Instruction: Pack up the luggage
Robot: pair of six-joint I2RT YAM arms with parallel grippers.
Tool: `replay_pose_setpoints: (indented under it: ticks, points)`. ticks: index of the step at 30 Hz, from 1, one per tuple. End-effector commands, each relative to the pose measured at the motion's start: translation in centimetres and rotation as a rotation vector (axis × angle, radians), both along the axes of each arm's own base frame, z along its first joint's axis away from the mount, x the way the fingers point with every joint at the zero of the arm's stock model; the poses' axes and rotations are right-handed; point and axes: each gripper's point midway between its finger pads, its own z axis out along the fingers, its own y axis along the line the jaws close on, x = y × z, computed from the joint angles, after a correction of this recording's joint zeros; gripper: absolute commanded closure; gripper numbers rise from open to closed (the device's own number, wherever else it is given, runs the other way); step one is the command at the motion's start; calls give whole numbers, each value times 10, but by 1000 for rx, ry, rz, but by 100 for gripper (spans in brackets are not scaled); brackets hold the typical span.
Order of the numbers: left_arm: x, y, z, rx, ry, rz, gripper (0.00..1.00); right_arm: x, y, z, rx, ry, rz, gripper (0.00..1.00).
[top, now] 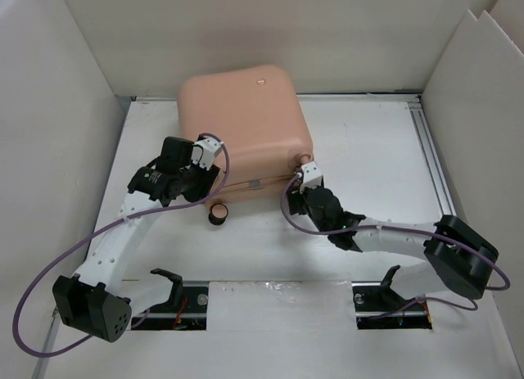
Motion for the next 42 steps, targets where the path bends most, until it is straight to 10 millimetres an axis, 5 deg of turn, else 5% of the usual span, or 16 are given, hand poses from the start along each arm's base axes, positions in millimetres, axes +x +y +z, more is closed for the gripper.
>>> replay_pose_setpoints:
  ticks: [1,10,18,22,24,42]
  points:
    - [11,-12,13,-20,-69,-70,100,10,4,18,-65,-53,-54,32]
    - [9,-12,15,-25,-85,-69,100,31,17,14,-128,-56,-115,45]
    - [9,-9,12,-10,-81,-70,100,39,26,37,-136,-98,-127,54]
    - [9,-9,12,-10,-81,-70,100,38,32,49,-129,-119,-105,79]
    - [9,-9,12,-10,-81,-70,100,37,28,51,-136,-126,-115,100]
    - [5,-6,9,-3,-83,-64,100,49,-7,34,53,-78,91,100]
